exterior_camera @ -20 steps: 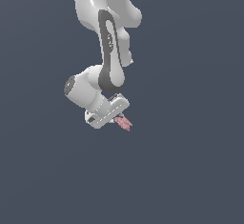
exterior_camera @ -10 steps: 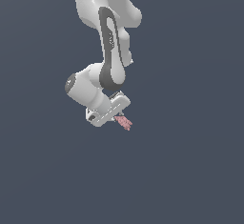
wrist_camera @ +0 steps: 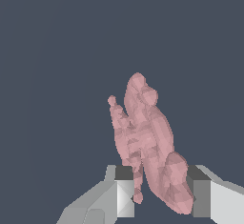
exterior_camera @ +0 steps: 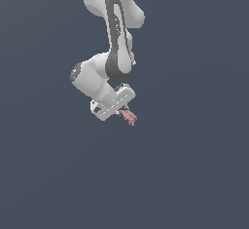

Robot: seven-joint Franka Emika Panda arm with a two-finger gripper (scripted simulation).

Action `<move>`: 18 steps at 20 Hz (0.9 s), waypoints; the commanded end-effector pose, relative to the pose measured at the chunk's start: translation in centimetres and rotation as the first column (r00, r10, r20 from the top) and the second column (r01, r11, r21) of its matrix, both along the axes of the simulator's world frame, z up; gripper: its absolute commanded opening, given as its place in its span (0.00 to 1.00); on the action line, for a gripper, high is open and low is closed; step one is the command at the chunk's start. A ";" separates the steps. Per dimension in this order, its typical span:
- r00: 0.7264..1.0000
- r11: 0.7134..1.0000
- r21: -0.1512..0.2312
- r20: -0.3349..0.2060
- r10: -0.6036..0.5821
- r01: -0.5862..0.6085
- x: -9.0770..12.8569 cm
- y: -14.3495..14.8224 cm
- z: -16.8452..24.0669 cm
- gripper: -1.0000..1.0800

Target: Pick up the object and move it to a goal position.

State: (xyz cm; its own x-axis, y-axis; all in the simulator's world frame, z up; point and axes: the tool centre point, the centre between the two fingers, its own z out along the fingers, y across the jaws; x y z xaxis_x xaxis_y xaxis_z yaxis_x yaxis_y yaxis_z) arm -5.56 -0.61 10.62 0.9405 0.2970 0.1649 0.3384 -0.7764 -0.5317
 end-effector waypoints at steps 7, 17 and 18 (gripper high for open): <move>1.000 1.000 -0.001 -0.002 -0.001 0.001 -5.0 1.8 3.8 0.00; 1.000 1.000 0.001 -0.002 -0.001 0.001 -8.7 3.4 7.0 0.00; 1.000 1.000 0.001 -0.002 -0.001 0.001 -8.9 3.4 7.2 0.00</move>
State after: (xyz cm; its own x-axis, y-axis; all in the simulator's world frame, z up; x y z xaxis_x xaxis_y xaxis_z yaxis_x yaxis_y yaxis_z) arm -14.07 2.68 17.48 0.9409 0.2965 0.1634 0.3371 -0.7760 -0.5331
